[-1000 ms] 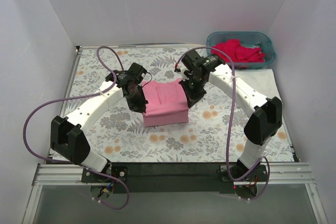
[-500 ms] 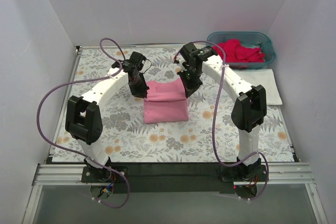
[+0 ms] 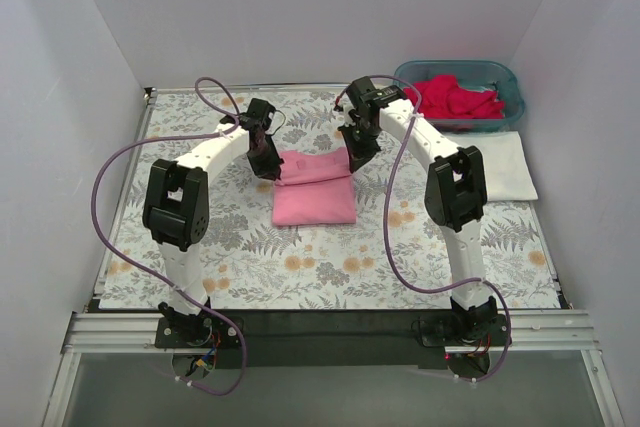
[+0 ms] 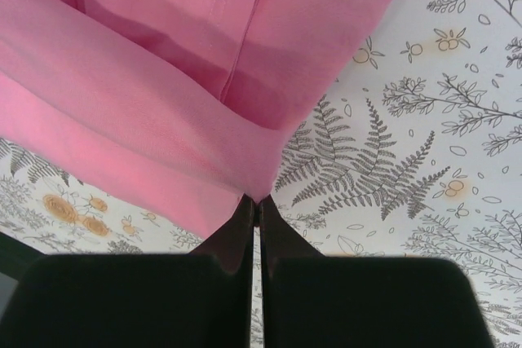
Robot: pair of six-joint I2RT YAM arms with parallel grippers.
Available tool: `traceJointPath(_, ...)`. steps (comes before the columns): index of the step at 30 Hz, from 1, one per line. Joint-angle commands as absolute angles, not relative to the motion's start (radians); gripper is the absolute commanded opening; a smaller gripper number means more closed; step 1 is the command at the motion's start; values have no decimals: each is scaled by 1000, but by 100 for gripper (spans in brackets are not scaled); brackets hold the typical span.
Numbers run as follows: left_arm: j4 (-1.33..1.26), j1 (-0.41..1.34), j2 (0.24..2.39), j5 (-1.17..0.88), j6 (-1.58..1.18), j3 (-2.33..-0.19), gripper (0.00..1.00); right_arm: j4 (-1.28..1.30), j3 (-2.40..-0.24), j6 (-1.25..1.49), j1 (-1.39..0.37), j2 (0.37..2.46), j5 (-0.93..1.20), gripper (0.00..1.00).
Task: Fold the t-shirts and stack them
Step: Fold the tshirt
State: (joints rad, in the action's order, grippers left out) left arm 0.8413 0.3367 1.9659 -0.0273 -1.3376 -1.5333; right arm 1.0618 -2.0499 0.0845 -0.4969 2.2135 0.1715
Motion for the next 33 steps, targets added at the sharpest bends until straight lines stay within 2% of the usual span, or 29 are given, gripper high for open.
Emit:
traceJointPath(1,799,305,1953,29,-1315,-1571,0,1046,-2102,55,-471,2207,144,1)
traceJointPath(12,747,290,1925,45,-1325,-1574,0,985,-2094,64,-451,2194,161,1)
traceJointPath(21,658,281,2035,43,-1315,-1617,1,890,-2068,90,-419,2256,176,1)
traceJointPath(27,595,278,2106,69,-1299,-1660,13,783,-2048,129,-402,2283,179,10)
traceJointPath(29,585,278,2112,57,-1286,-1687,24,753,-2046,147,-396,2276,176,16)
traceJointPath(30,577,278,2108,51,-1281,-1695,29,746,-2046,152,-397,2269,176,21)
traceJointPath(31,574,278,2103,46,-1270,-1701,38,739,-2034,155,-397,2249,178,29)
traceJointPath(33,566,278,2060,49,-1261,-1694,46,704,-1996,150,-397,2214,179,34)
